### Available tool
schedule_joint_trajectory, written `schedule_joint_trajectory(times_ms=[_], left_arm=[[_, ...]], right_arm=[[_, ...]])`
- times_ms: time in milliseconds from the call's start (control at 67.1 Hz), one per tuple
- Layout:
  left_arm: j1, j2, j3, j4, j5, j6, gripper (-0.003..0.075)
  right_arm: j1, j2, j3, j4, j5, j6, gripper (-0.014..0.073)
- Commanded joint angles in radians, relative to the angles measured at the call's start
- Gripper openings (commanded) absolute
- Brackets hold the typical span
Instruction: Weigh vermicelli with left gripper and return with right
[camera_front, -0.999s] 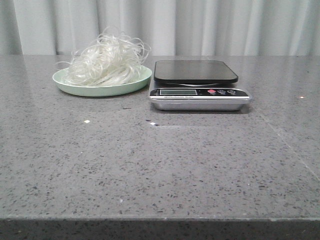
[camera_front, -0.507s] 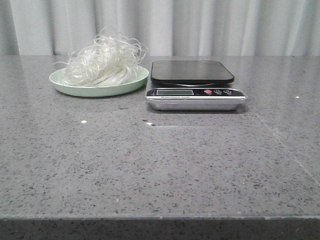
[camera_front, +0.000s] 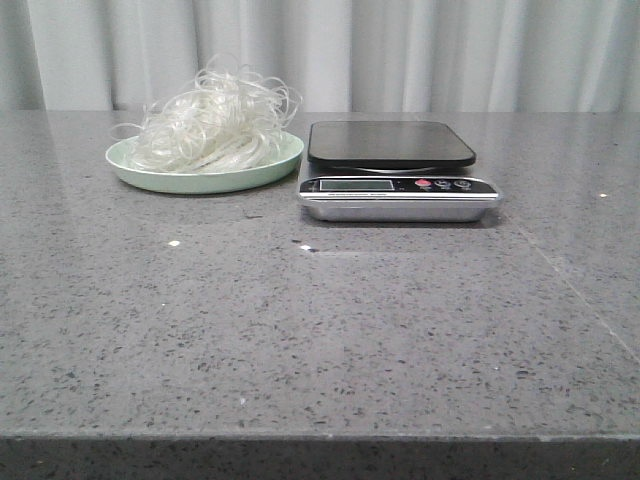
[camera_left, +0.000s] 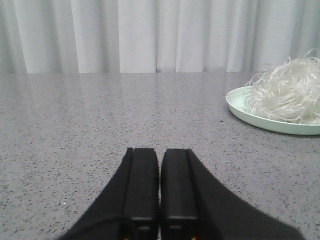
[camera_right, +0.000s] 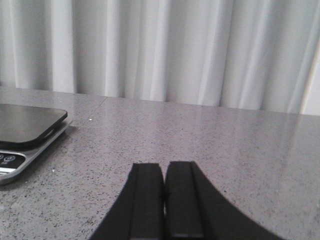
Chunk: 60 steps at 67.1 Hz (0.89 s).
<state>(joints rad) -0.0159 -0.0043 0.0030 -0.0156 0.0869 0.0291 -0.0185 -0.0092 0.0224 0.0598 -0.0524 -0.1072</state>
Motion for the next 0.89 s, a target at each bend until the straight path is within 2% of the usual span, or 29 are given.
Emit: schedule_joint_trajectory(times_ms=[0,328,582,880], left_arm=[[-0.004,-0.021,0.008,0.0,-0.087,-0.009,0.0134],[-0.004,-0.021,0.008,0.0,-0.087,-0.009,0.0134],[-0.004,-0.021,0.008,0.0,-0.087,-0.009,0.0134],[-0.004,-0.021,0.008,0.0,-0.087,-0.009,0.0134]], right_arm=[[0.004,-0.018,-0.002,-0.045,-0.107,-0.002,0.016],[0.004,-0.018,-0.002,-0.042,-0.082,0.015,0.016],[0.004,-0.018,-0.002,-0.042,-0.059,0.107,0.016],[0.004,-0.018,-0.002,-0.043,-0.057,0.107,0.016]])
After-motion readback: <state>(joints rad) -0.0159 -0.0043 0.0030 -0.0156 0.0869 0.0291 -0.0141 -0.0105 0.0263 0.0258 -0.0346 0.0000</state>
